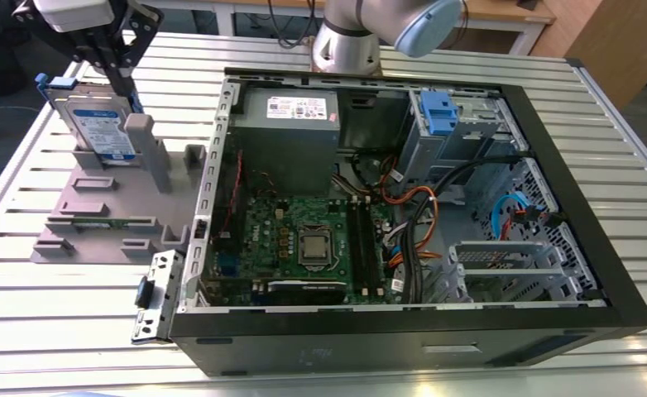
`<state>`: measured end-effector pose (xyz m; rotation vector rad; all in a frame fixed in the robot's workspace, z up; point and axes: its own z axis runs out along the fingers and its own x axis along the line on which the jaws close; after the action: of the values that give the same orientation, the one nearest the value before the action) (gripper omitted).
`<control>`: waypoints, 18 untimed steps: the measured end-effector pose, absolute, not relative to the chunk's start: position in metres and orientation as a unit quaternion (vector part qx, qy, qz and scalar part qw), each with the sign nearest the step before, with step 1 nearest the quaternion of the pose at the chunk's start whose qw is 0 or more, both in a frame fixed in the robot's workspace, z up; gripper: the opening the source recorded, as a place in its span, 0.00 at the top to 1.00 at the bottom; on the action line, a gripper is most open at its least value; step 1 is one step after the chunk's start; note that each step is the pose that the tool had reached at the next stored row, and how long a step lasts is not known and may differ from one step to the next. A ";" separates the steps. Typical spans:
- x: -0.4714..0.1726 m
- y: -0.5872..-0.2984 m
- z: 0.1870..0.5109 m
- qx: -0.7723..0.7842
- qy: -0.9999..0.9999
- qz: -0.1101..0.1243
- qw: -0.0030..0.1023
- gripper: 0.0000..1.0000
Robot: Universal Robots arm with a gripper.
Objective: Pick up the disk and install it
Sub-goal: 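Reach for the disk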
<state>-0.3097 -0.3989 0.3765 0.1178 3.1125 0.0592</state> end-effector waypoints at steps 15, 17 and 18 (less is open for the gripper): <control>-0.333 -0.399 0.368 0.038 0.999 0.019 0.013 0.89; -0.333 -0.399 0.368 0.038 0.999 0.019 0.013 0.89; -0.334 -0.399 0.368 0.038 0.999 0.019 0.013 0.89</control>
<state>-0.3336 -0.3989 0.3679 0.1180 3.1125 0.0591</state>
